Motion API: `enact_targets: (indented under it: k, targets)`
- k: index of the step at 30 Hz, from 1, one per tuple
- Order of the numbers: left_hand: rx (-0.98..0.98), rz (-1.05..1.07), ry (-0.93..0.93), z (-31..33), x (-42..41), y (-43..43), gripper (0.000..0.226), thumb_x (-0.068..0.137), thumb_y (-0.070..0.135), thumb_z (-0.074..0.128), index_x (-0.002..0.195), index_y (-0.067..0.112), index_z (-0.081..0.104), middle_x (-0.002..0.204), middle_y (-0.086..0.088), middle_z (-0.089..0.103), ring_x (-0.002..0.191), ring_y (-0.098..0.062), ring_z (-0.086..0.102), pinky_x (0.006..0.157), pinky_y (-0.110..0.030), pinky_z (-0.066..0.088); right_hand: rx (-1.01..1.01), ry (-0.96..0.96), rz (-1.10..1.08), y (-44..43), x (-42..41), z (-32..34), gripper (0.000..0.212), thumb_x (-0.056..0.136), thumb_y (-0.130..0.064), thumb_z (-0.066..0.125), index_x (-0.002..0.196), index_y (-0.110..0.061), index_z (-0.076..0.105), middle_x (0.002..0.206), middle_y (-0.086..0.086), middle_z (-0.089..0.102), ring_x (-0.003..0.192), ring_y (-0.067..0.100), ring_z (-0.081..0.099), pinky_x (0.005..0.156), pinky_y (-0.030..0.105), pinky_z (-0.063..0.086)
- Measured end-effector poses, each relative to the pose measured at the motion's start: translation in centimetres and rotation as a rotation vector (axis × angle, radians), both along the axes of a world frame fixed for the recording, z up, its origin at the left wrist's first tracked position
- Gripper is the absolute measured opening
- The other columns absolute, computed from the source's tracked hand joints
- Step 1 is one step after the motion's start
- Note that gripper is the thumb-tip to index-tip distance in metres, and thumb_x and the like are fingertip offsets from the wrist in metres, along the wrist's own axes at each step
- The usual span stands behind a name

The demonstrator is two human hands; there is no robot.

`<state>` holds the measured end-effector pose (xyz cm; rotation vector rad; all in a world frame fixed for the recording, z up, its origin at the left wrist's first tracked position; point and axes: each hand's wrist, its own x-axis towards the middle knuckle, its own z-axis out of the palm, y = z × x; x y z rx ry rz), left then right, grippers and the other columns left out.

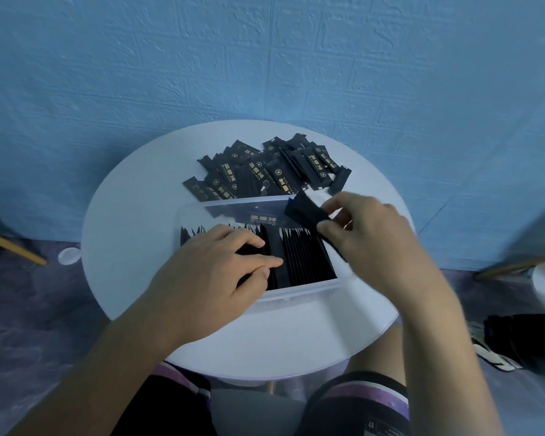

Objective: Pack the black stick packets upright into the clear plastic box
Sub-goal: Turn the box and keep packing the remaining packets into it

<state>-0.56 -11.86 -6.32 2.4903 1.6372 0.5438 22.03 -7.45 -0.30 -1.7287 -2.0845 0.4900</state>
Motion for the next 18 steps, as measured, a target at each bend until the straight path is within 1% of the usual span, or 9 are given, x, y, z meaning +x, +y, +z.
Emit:
enact_targets:
  k: [2, 4, 9, 12, 15, 18]
  targets:
    - [0.012, 0.007, -0.004, -0.1, 0.1, 0.0, 0.046, 0.099, 0.048, 0.030, 0.125, 0.047, 0.068, 0.126, 0.020, 0.060, 0.116, -0.006, 0.048, 0.092, -0.033, 0.045, 0.002, -0.116, 0.037, -0.6, -1.4, -0.9, 0.024, 0.097, -0.034, 0.060, 0.121, -0.031, 0.061, 0.102, -0.004, 0.071, 0.100, 0.027, 0.061, 0.074, 0.031, 0.035]
    - [0.019, 0.008, -0.002, -0.1, 0.1, 0.0, 0.046, 0.099, 0.048, 0.031, 0.125, 0.048, 0.068, 0.126, 0.019, 0.060, 0.114, -0.007, 0.048, 0.091, -0.035, 0.047, -0.003, -0.179, 0.082, -0.7, -2.3, -1.8, 0.029, 0.098, -0.033, 0.058, 0.125, -0.026, 0.059, 0.106, 0.003, 0.071, 0.104, 0.032, 0.061, 0.077, 0.034, 0.040]
    - [0.040, -0.005, 0.014, -0.2, 0.0, 0.1, 0.045, 0.100, 0.047, 0.032, 0.127, 0.047, 0.067, 0.127, 0.017, 0.060, 0.112, -0.009, 0.050, 0.089, -0.035, 0.047, -0.033, -0.170, 0.109, 0.2, -3.1, -2.8, 0.025, 0.098, -0.038, 0.056, 0.116, -0.021, 0.062, 0.100, 0.007, 0.069, 0.099, 0.035, 0.060, 0.079, 0.038, 0.047]
    - [0.051, -0.002, 0.011, -0.2, -0.1, 0.1, 0.045, 0.100, 0.048, 0.032, 0.129, 0.046, 0.067, 0.128, 0.017, 0.062, 0.113, -0.011, 0.052, 0.091, -0.035, 0.048, -0.023, -0.221, 0.125, 0.4, -3.5, -3.1, 0.022, 0.100, -0.039, 0.051, 0.103, -0.019, 0.061, 0.092, 0.007, 0.068, 0.091, 0.036, 0.060, 0.074, 0.039, 0.047]
    - [0.044, -0.009, 0.005, -0.2, 0.0, 0.1, 0.046, 0.101, 0.049, 0.032, 0.132, 0.044, 0.065, 0.131, 0.018, 0.063, 0.117, -0.011, 0.053, 0.098, -0.037, 0.048, -0.039, -0.238, 0.136, 0.6, -3.5, -3.1, 0.024, 0.102, -0.033, 0.044, 0.103, -0.018, 0.063, 0.094, 0.006, 0.068, 0.092, 0.035, 0.059, 0.077, 0.039, 0.046]
    - [0.045, -0.009, 0.004, -0.2, 0.0, 0.1, 0.047, 0.101, 0.049, 0.032, 0.135, 0.041, 0.063, 0.133, 0.019, 0.063, 0.119, -0.010, 0.053, 0.100, -0.036, 0.047, -0.078, -0.234, 0.144, 0.7, -3.3, -2.9, 0.018, 0.098, -0.028, 0.050, 0.108, -0.020, 0.063, 0.093, 0.003, 0.068, 0.093, 0.034, 0.059, 0.076, 0.038, 0.046]
